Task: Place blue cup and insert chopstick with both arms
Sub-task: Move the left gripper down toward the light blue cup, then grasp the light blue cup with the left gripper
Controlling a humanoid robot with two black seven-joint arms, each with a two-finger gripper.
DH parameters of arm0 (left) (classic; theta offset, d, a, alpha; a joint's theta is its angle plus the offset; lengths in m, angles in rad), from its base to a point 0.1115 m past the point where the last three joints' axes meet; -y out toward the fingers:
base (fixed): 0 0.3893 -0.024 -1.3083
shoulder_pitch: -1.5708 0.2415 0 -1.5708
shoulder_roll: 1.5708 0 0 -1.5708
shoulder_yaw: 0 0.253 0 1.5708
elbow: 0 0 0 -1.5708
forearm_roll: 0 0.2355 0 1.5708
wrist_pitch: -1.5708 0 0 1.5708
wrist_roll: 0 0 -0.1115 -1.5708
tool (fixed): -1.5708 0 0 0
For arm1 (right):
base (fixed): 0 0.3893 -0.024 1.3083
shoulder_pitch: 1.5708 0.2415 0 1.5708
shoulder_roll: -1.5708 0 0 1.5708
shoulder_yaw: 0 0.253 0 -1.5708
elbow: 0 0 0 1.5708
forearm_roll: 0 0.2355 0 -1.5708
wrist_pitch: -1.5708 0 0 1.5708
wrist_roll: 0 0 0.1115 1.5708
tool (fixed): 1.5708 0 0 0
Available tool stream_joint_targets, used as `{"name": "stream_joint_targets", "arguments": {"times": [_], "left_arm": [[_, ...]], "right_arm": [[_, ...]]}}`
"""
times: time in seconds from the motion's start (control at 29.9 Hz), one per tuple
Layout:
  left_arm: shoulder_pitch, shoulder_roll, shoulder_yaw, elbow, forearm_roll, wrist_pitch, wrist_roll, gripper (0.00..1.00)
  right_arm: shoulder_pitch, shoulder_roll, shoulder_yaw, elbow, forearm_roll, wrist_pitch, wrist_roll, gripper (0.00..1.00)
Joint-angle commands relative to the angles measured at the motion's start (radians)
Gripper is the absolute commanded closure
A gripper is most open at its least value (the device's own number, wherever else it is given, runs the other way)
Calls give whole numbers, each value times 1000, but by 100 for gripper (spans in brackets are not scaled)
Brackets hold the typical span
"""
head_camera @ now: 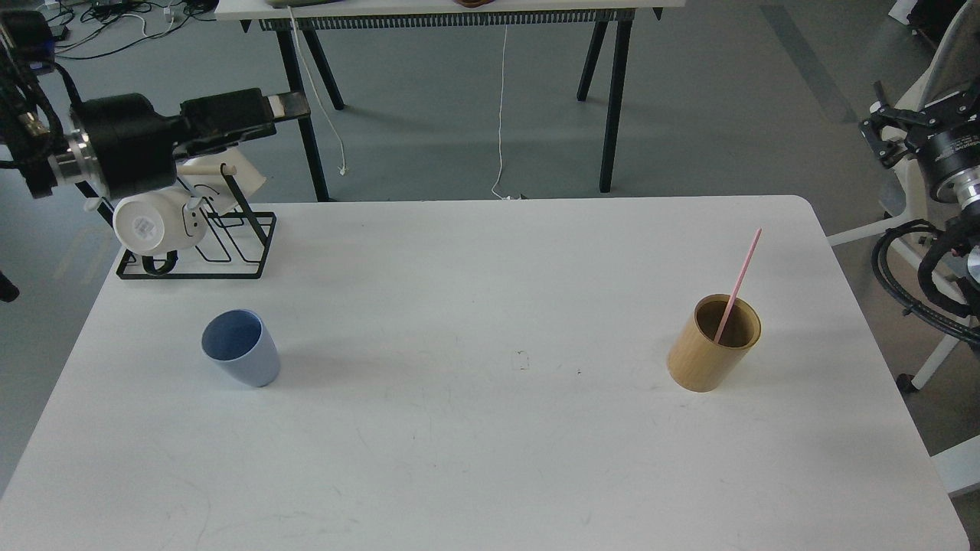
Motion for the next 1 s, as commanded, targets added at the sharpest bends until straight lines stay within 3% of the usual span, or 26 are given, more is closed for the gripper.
{"name": "stream_joint_targets", "arguments": {"times": [0.0,0.3,0.53,0.97], "left_arm": [[24,32,35,-20,217,0,2,5],[38,21,214,27,708,142,1,13],[39,-52,233,156,728,144,-1,26],[117,-111,254,222,742,182,-2,45]], "right_arm": [[-17,-1,1,0,0,0,2,1],[-30,-8,26,0,0,0,-1,1],[-39,-22,28,0,0,0,-1,1],[-39,-24,35,0,0,0,-2,1]]}}
